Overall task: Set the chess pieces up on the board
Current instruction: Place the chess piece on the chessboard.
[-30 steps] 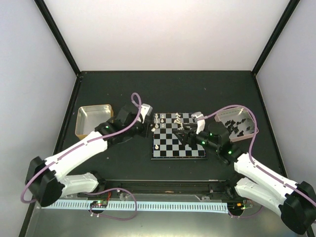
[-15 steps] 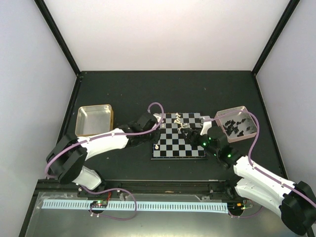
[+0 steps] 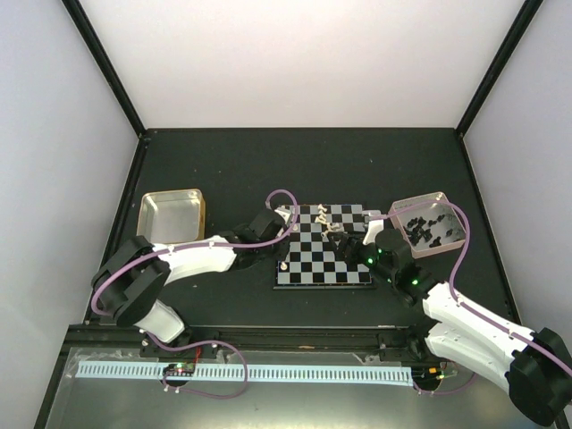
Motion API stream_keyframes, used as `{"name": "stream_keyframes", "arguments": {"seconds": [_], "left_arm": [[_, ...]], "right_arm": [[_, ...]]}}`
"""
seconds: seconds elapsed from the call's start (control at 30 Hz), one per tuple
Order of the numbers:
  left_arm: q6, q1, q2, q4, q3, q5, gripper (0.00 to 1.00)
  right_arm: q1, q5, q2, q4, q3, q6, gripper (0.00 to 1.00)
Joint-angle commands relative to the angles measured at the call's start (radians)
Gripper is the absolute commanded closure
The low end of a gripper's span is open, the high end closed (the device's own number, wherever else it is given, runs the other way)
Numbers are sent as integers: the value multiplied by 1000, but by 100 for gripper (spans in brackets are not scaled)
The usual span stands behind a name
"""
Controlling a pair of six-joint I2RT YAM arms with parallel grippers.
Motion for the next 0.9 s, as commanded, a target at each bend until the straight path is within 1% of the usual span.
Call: {"name": "stream_keyframes", "arguments": {"seconds": [0.0,0.13,0.27,0.37,0.47,0.5,0.53,0.7,0.87], "left_arm": [[5,-5,17,56,-14,-15,97],[8,-5,13,61,-23,-15,93],[7,-4,5,67,-36,-11,84],[5,-5,-3,65,-40,-12,74],[3,-5,-24,54,-38,-14,60],[3,-5,-34,51,-37,-16,54],[0,-4,-46,45,-33,-19,50],[-1,-5,-131,8,-5,-32,41],[-5,-3,-275,-37,0,-83,37]], "right_arm": [[1,15,-8,12,-5,10,25],[0,12,-5,11,-3,13,25],[1,9,-3,11,0,13,25],[1,7,-3,8,3,16,25],[1,6,-7,-1,9,22,25],[1,8,-9,-5,13,25,25],[1,12,-9,-12,16,27,25],[1,64,11,-88,47,65,26],[0,107,95,-209,132,100,30]]}}
